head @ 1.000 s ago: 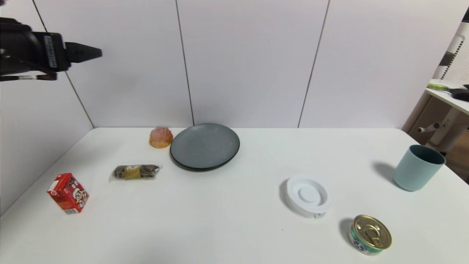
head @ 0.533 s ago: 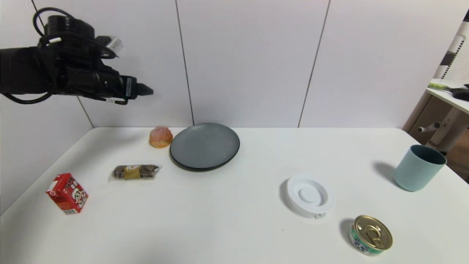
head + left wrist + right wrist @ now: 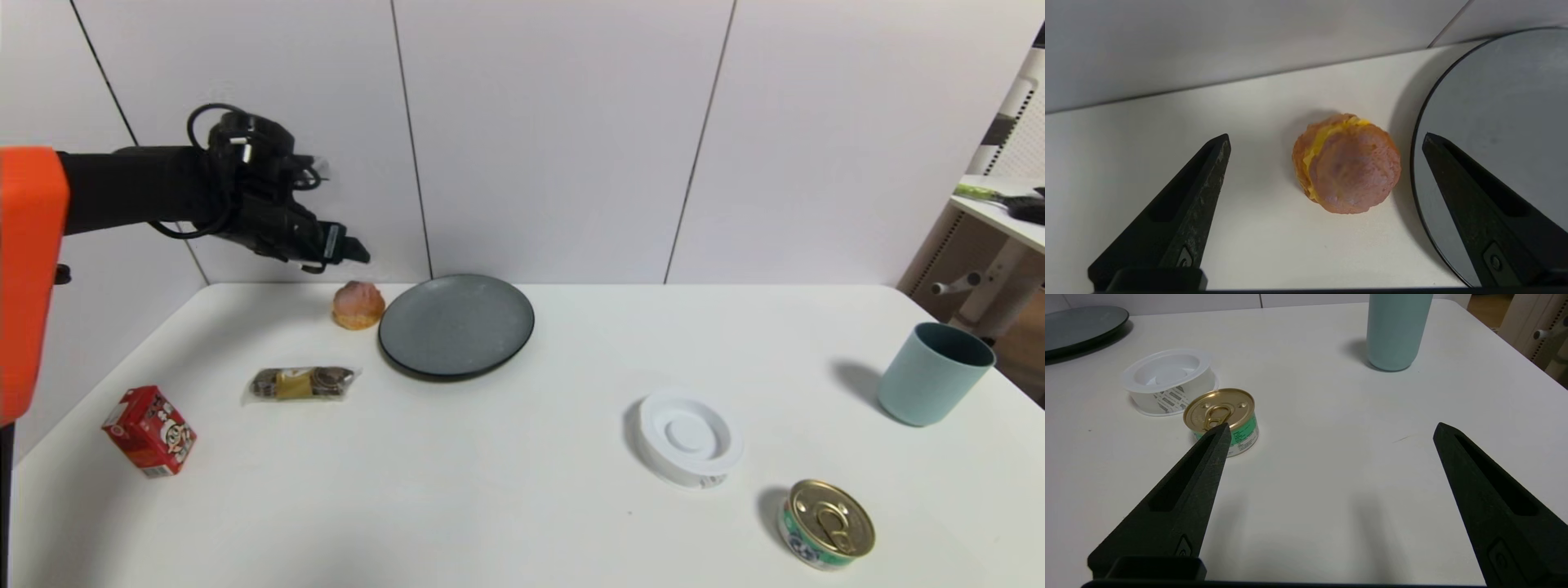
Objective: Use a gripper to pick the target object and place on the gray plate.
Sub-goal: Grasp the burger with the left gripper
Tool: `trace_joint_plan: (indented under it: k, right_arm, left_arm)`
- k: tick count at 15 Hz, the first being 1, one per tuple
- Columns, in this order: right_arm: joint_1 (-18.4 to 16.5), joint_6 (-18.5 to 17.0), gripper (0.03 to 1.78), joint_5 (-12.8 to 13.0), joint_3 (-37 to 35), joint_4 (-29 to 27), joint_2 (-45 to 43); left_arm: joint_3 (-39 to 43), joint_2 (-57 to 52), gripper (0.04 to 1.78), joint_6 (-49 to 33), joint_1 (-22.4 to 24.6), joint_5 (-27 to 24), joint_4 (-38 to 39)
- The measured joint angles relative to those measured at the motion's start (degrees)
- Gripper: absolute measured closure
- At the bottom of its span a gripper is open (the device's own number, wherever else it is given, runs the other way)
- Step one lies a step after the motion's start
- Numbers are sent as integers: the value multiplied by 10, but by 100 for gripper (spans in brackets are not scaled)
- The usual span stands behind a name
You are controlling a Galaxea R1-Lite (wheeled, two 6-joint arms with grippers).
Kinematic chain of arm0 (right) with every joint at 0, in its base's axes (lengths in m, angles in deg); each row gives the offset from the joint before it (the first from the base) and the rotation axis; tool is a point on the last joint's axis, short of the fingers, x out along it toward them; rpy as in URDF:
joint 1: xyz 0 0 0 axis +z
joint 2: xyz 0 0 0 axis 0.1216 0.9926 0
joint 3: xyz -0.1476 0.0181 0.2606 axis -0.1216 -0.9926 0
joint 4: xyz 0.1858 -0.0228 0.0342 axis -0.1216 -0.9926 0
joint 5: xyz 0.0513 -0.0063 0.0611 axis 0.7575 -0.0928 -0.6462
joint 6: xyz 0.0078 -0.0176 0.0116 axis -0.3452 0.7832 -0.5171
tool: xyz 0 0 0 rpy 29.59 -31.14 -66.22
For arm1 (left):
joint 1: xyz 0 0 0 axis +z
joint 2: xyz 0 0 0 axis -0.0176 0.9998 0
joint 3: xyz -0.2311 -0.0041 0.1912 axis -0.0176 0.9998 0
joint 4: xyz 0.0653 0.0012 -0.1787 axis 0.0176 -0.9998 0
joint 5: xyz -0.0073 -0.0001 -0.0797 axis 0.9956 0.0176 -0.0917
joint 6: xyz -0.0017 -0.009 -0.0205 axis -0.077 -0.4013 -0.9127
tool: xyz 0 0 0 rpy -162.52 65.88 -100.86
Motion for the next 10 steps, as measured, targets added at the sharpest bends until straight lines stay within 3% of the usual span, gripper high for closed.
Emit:
trace_joint_plan:
  k: [10]
  right_arm:
    - [0, 0, 10, 0, 0, 0, 0]
  left_arm:
    - [-9, 57, 13, -4, -9, 2, -13]
